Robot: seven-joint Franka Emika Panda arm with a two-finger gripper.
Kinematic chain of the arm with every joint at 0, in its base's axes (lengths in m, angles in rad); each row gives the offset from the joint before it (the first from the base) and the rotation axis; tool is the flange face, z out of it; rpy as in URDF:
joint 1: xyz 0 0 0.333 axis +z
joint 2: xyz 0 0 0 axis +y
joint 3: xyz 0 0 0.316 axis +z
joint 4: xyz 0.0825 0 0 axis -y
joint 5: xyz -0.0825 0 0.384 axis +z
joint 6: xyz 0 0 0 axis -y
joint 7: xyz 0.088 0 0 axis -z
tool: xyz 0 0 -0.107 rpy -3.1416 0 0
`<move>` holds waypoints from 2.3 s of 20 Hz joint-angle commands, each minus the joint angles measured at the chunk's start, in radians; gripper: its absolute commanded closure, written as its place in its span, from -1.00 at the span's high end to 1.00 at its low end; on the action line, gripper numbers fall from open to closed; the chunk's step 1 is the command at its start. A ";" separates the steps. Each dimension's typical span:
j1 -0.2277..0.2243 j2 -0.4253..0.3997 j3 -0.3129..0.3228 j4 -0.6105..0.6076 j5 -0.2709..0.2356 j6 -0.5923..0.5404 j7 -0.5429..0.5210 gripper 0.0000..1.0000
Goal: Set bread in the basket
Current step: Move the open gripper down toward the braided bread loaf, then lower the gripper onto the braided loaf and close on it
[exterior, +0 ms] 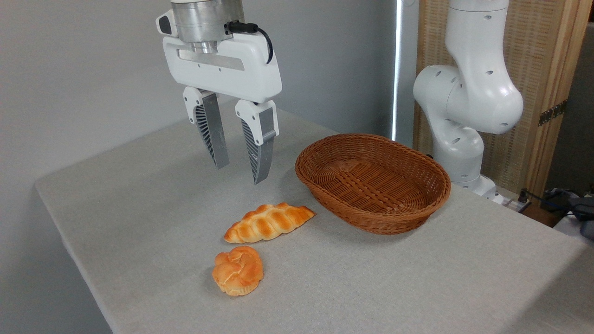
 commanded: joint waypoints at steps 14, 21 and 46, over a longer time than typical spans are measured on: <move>-0.020 -0.004 -0.007 -0.002 -0.054 -0.088 0.068 1.00; -0.094 -0.050 -0.032 -0.183 -0.054 0.018 0.269 1.00; -0.117 -0.012 -0.072 -0.497 0.083 0.265 0.508 1.00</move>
